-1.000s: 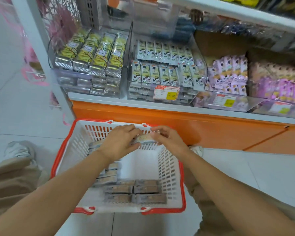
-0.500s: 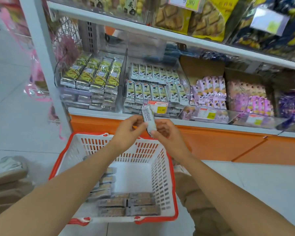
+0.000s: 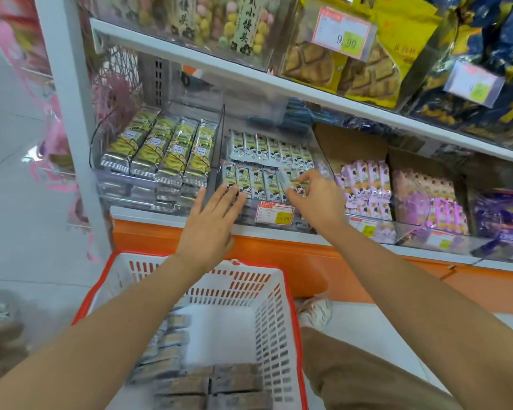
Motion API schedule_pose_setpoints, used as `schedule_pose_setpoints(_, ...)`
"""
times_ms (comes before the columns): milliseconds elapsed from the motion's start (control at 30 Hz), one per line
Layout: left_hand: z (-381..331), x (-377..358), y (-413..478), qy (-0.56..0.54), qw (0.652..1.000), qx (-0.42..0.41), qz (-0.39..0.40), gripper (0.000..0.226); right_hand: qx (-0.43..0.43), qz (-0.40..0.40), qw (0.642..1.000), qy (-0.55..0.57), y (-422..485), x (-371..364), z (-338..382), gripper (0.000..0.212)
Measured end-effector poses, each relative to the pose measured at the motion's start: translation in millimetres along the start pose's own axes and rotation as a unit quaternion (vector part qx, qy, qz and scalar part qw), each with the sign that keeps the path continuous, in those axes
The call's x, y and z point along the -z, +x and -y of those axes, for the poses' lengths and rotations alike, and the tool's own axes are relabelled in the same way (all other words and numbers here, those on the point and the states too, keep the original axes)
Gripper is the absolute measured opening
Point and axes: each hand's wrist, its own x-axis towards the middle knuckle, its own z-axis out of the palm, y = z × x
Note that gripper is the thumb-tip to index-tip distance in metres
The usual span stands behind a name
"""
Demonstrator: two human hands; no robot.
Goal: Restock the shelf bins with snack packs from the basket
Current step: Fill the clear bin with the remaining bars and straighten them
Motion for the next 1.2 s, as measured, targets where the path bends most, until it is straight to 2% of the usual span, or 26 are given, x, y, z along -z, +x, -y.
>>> schedule_pose_setpoints(300, 0, -7, -1, 0.01, 1.0, -0.01, -0.016, 0.085, 0.001, -0.036, 0.999, 0.011, -5, -14, 0, 0.032)
schedule_pose_setpoints(500, 0, -2, -2, 0.013, 1.0, -0.009, -0.003, 0.084, 0.004, -0.019, 1.0, 0.008, -5, -10, -3, 0.037)
schedule_pose_setpoints(667, 1, 5, -2, -0.009, 1.0, -0.014, 0.013, 0.084, 0.015, -0.019, 1.0, 0.001, -13, 1, -6, 0.053)
schedule_pose_setpoints(733, 1, 6, -5, -0.023, 1.0, -0.017, -0.012, 0.083, 0.024, -0.048, 0.998, 0.032, -23, 7, -4, 0.053)
schedule_pose_setpoints(800, 0, 4, -10, -0.034, 0.998, -0.023, -0.044, 0.075, 0.042, -0.053, 0.991, 0.112, -35, 10, -1, 0.044)
schedule_pose_setpoints(900, -3, -2, -26, -0.037, 0.995, -0.051, -0.08, 0.052, 0.099, 0.037, 0.969, 0.224, -67, 5, 8, 0.027)
schedule_pose_setpoints(1000, 0, -16, -46, -0.03, 0.995, -0.076, -0.066, 0.041, 0.143, 0.154, 0.947, 0.245, -109, -21, 9, 0.023)
schedule_pose_setpoints(1100, 10, -35, -64, -0.009, 0.999, -0.052, 0.01, 0.045, 0.133, 0.282, 0.918, 0.244, -148, -64, 0, 0.026)
schedule_pose_setpoints(1200, 23, -50, -78, 0.025, 0.99, 0.012, 0.135, 0.061, 0.097, 0.396, 0.883, 0.233, -181, -105, -10, 0.031)
